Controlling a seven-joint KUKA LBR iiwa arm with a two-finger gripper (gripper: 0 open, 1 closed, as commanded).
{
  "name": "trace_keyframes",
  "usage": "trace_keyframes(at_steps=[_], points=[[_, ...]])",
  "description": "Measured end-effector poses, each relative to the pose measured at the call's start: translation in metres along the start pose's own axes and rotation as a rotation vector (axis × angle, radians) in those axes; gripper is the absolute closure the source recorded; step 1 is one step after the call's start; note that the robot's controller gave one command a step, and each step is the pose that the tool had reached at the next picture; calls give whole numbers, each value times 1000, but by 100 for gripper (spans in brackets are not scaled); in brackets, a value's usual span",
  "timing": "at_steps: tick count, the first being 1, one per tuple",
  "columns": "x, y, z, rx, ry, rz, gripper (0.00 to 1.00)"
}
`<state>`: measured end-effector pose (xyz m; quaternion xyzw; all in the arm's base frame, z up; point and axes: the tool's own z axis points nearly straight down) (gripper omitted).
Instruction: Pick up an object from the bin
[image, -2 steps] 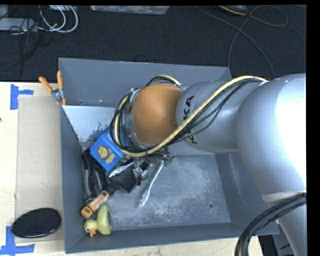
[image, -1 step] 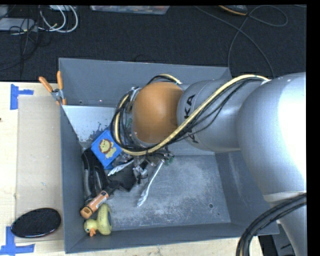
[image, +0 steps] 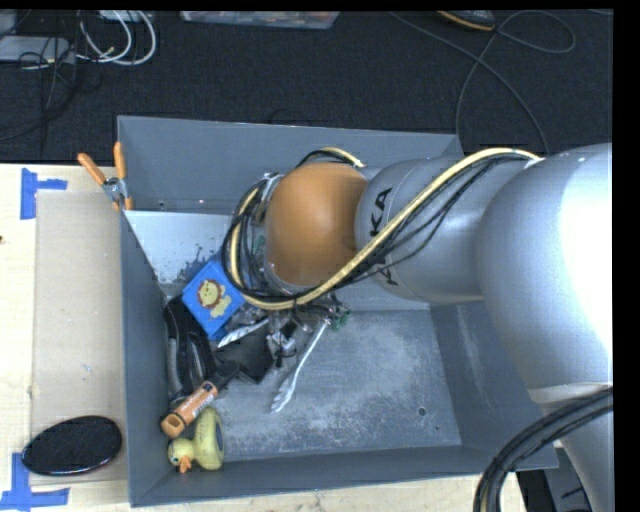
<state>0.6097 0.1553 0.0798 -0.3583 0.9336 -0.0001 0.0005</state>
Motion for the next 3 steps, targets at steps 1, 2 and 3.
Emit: trace_keyframes(at_steps=[1, 2, 3], points=[[1, 1, -16, -2, 4, 2, 100], [1, 2, -36, -3, 6, 3, 100], [2, 3, -68, -6, 10, 5, 100]])
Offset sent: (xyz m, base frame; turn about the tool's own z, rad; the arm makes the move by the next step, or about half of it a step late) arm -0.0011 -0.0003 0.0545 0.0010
